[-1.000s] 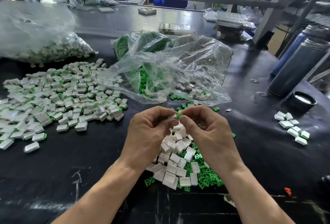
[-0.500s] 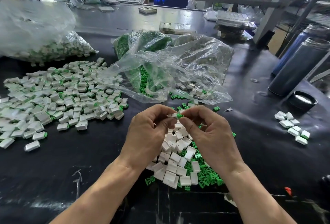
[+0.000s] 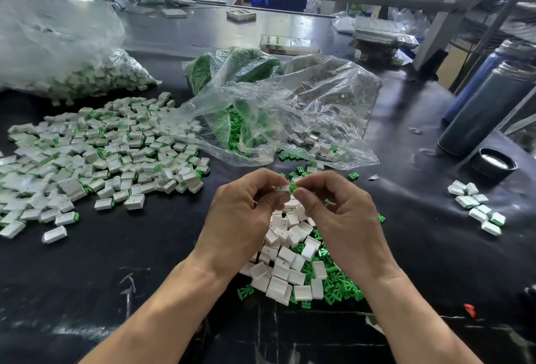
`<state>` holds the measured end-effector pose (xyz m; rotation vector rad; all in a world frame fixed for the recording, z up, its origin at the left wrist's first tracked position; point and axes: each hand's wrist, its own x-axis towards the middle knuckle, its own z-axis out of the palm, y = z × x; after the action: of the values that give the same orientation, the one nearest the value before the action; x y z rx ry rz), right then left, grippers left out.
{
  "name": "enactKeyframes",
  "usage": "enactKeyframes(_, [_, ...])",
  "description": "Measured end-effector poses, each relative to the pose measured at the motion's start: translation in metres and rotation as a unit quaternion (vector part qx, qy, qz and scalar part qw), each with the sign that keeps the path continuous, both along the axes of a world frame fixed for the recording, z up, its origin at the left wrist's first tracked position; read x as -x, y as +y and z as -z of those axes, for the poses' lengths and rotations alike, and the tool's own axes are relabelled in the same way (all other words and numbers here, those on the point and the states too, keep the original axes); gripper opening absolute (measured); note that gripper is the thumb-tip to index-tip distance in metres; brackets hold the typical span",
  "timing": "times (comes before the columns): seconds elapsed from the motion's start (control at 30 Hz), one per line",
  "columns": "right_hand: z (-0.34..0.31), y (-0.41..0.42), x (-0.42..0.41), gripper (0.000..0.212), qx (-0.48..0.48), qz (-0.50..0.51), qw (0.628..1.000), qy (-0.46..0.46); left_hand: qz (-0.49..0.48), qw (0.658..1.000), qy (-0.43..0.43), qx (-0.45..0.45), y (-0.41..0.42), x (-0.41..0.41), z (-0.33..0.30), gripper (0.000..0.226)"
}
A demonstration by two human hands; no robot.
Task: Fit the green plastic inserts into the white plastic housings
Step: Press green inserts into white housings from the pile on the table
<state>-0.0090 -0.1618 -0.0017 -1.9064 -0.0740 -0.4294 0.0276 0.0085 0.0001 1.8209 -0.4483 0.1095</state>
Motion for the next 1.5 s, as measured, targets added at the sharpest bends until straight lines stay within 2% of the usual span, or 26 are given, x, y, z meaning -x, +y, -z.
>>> enactKeyframes(0.2, [0.001, 0.0, -0.001, 0.014, -0.032, -0.022, 0.999, 0.01, 0.007, 1.0, 0.015, 0.018, 0.0, 0.002, -0.003, 0.013])
enactKeyframes(0.43, [0.001, -0.003, 0.0, 0.009, 0.034, -0.015, 0.999, 0.004, 0.008, 1.0, 0.024, 0.017, -0.001, 0.0, -0.001, 0.015])
enactKeyframes(0.57, [0.0, -0.003, -0.001, 0.008, 0.086, -0.007, 0.996, -0.009, -0.007, 1.0, -0.015, -0.02, -0.003, -0.002, 0.001, 0.017])
enactKeyframes(0.8, [-0.002, -0.002, -0.002, 0.008, 0.123, 0.005, 0.992, -0.036, -0.027, 0.992, -0.09, -0.089, -0.003, -0.001, -0.001, 0.019])
enactKeyframes(1.03, [-0.003, -0.001, -0.001, 0.007, 0.146, 0.015, 0.988, -0.047, -0.045, 0.979, -0.13, -0.15, -0.005, 0.002, -0.008, 0.011])
enactKeyframes(1.27, [-0.004, -0.002, 0.0, 0.007, 0.16, 0.003, 0.986, -0.05, -0.035, 0.974, -0.147, -0.17, -0.004, 0.001, -0.008, 0.009])
enactKeyframes(1.37, [-0.003, -0.002, -0.001, 0.009, 0.121, 0.001, 0.992, -0.038, -0.031, 0.978, -0.141, -0.151, -0.003, 0.0, -0.006, 0.011])
enactKeyframes(1.5, [-0.002, -0.001, -0.001, 0.018, -0.018, 0.011, 1.0, 0.008, -0.032, 0.993, -0.081, -0.079, -0.005, 0.001, -0.003, 0.014])
